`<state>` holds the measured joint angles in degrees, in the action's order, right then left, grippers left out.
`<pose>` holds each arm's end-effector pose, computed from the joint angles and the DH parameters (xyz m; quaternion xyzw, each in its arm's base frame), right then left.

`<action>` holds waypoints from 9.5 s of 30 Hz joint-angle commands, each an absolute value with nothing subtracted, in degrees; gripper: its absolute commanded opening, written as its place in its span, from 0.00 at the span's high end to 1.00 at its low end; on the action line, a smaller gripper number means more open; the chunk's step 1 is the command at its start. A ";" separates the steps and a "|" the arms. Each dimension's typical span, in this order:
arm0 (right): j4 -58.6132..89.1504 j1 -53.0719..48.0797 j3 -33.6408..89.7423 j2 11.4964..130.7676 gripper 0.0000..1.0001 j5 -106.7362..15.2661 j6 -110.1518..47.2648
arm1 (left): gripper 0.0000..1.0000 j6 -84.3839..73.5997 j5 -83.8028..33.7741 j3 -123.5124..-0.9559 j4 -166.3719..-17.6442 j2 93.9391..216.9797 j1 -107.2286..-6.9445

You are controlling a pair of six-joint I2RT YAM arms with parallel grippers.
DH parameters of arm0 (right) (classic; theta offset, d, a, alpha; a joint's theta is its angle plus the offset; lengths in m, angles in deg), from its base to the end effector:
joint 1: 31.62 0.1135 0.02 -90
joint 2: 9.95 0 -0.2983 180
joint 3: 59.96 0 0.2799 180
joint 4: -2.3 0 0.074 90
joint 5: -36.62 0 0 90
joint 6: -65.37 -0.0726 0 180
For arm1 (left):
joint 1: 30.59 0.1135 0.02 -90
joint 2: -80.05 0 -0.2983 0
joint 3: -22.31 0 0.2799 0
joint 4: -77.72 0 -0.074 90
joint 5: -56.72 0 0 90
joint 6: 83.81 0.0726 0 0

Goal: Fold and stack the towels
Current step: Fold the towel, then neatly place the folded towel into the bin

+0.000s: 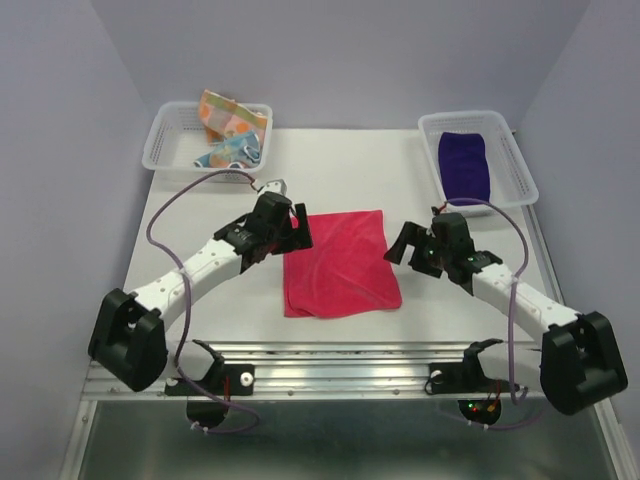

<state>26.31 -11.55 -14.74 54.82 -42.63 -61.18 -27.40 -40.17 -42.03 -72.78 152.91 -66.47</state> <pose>0.2414 0.1026 0.1895 0.0946 0.9108 0.2619 0.3048 0.2676 -0.1828 0.2671 -0.0084 0.8976 -0.2048 0.3902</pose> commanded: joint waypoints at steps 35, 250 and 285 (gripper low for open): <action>18.54 -11.41 25.01 102.29 0.28 -59.71 -48.45 | 0.56 -14.38 -30.73 -66.53 -82.61 194.31 -49.92; 25.08 -52.89 15.97 67.48 0.99 -26.49 61.42 | 0.01 -30.11 -65.71 -43.15 -68.20 129.97 -60.65; -3.25 -47.97 27.29 89.09 0.99 -18.83 34.88 | 0.01 -31.78 -64.39 -39.63 -74.00 130.94 -58.80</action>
<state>3.30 -48.33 22.22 86.17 -17.00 37.74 -31.40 -63.82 -40.22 -71.93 130.93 -59.34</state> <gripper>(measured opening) 0.144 0.986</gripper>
